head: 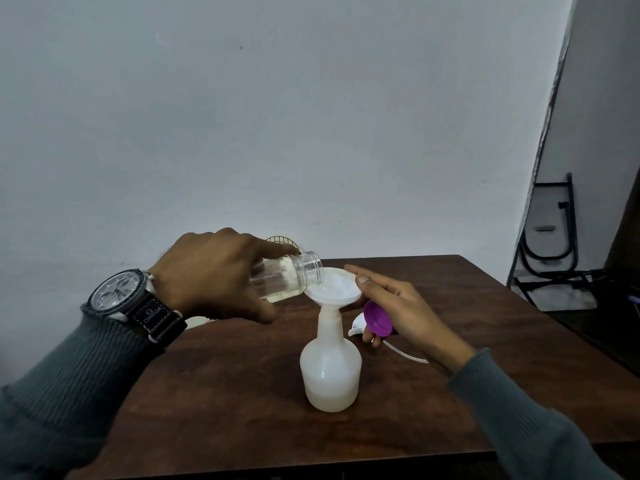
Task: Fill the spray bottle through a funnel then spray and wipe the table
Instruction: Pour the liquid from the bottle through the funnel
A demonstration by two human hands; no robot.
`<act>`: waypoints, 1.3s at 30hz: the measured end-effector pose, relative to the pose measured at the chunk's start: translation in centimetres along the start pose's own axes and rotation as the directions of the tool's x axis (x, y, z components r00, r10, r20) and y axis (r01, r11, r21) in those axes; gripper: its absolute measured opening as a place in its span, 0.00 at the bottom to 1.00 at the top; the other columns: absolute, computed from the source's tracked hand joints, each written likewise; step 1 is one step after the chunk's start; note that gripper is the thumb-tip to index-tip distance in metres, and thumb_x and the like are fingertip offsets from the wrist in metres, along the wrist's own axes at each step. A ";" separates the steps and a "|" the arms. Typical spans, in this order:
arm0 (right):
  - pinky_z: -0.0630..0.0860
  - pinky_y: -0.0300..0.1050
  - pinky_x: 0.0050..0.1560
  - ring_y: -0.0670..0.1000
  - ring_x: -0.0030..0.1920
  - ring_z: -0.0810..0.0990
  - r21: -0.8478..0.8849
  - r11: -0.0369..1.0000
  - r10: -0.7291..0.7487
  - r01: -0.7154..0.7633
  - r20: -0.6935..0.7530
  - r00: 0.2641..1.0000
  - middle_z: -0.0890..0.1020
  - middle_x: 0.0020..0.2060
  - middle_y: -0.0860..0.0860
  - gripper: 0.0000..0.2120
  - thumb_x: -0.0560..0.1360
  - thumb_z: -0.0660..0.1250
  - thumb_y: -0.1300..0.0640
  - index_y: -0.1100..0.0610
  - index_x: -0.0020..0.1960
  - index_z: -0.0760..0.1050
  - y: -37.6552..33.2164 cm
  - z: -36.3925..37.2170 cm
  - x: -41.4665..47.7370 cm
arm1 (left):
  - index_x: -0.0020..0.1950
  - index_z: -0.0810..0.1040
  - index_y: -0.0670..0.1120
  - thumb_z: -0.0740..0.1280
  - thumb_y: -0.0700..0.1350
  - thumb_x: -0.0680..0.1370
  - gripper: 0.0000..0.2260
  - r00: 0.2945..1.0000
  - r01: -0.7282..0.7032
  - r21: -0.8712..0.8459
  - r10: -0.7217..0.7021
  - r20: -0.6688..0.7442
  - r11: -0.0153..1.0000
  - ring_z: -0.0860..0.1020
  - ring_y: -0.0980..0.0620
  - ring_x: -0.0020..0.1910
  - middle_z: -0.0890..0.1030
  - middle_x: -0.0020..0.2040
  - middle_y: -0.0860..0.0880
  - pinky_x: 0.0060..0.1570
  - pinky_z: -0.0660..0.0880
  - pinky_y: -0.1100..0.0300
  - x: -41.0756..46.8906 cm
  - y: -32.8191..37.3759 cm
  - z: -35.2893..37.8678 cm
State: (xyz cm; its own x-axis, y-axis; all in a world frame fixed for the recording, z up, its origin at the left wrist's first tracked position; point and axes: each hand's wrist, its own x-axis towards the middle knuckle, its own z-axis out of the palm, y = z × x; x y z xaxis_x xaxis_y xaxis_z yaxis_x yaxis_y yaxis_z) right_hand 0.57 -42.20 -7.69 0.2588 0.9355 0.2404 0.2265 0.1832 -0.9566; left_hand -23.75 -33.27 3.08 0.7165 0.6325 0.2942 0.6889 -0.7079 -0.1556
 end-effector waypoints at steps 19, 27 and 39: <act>0.78 0.46 0.29 0.55 0.29 0.81 0.004 1.000 0.000 0.000 0.009 1.000 0.89 0.43 0.52 0.18 0.84 0.61 0.52 0.46 0.73 0.72 0.0 0.0 0.0 | 0.73 0.63 0.75 0.72 0.62 0.65 0.37 1.000 -0.004 -0.005 0.004 0.008 1.000 0.74 0.62 0.35 0.83 0.43 0.59 0.34 0.71 0.62 0.0 0.0 -0.2; 0.78 0.46 0.29 0.55 0.29 0.81 -0.007 1.000 0.002 -0.002 0.012 1.000 0.89 0.44 0.51 0.18 0.84 0.61 0.51 0.46 0.73 0.72 0.1 0.0 0.1 | 0.73 0.62 0.75 0.72 0.63 0.64 0.39 1.000 -0.003 -0.003 0.003 0.014 1.000 0.76 0.61 0.39 0.82 0.45 0.60 0.35 0.72 0.62 0.0 0.0 -0.1; 0.79 0.45 0.28 0.55 0.29 0.81 0.006 1.000 -0.001 0.001 0.014 1.000 0.89 0.44 0.51 0.16 0.84 0.61 0.51 0.43 0.71 0.73 0.1 -0.1 0.1 | 0.73 0.63 0.74 0.72 0.63 0.64 0.39 1.000 0.004 0.019 -0.004 0.015 1.000 0.76 0.62 0.37 0.83 0.45 0.59 0.35 0.73 0.62 0.0 0.2 -0.3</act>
State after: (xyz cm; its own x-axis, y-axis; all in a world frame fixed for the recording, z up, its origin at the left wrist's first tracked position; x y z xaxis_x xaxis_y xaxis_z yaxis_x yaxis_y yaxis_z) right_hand 0.68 -42.06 -7.71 0.2452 0.9395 0.2392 0.2212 0.1860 -0.9573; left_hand -23.64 -33.47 3.30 0.7153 0.6401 0.2804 0.6936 -0.6994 -0.1726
